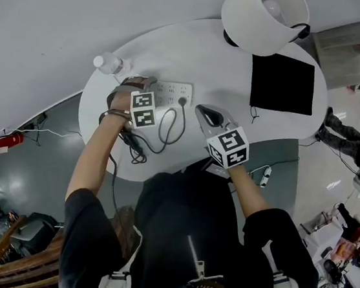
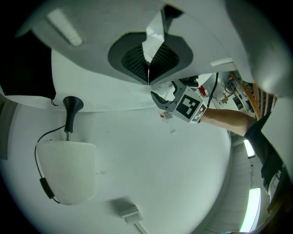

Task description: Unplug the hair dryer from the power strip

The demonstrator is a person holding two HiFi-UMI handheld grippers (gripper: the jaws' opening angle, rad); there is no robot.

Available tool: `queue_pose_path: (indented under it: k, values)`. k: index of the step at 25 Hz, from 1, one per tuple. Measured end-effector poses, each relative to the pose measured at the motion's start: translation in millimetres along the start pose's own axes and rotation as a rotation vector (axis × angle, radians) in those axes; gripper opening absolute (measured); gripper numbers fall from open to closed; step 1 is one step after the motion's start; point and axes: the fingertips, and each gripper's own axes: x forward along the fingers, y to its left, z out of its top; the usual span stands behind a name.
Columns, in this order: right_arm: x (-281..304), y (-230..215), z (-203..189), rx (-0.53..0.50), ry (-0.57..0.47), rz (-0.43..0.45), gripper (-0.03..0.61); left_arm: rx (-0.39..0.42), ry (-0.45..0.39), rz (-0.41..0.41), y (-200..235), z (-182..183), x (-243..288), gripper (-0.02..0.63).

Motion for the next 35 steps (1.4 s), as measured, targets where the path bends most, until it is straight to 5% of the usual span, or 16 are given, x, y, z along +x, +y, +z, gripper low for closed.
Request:
queue_pose_path:
  k: [25, 35]
  values:
    - [6.4, -10.7, -10.1, -0.006, 0.024, -0.003, 0.005, -0.007, 0.042, -0.082, -1.3, 2.0, 6.2, 0.383]
    - [12.7, -0.7, -20.0, -0.310, 0.041, 0.093, 0.006, -0.009, 0.048, -0.088, -2.9, 2.2, 6.2, 0.383]
